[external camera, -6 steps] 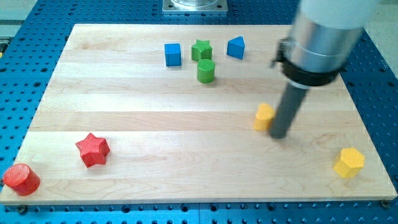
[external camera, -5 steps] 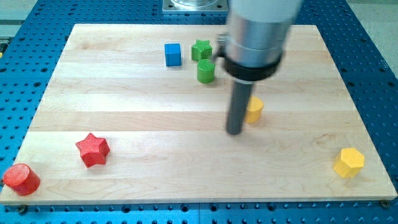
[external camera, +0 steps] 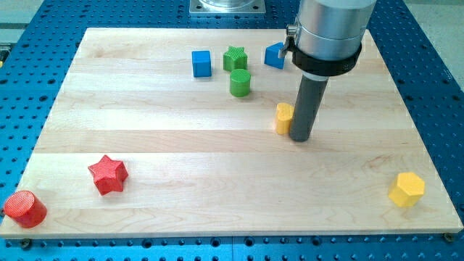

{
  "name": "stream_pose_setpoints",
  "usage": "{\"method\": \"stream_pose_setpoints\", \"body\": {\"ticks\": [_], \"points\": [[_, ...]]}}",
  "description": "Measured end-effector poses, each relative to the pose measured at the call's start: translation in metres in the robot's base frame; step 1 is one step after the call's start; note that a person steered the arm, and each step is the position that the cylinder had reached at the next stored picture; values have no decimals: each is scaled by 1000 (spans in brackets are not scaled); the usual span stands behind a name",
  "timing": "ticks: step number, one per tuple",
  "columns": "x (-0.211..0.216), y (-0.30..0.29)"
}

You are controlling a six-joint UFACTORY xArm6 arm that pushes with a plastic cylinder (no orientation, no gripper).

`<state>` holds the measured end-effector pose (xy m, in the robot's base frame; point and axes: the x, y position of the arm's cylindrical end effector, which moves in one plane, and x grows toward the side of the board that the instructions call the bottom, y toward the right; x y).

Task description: Move the yellow heart below the green circle

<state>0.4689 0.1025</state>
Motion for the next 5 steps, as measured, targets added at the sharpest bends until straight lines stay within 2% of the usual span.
{"method": "stream_pose_setpoints", "body": {"ticks": [1, 2, 3, 4, 5], "points": [[0, -89], [1, -70], [-3, 2], [-29, -8], [-29, -43]]}}
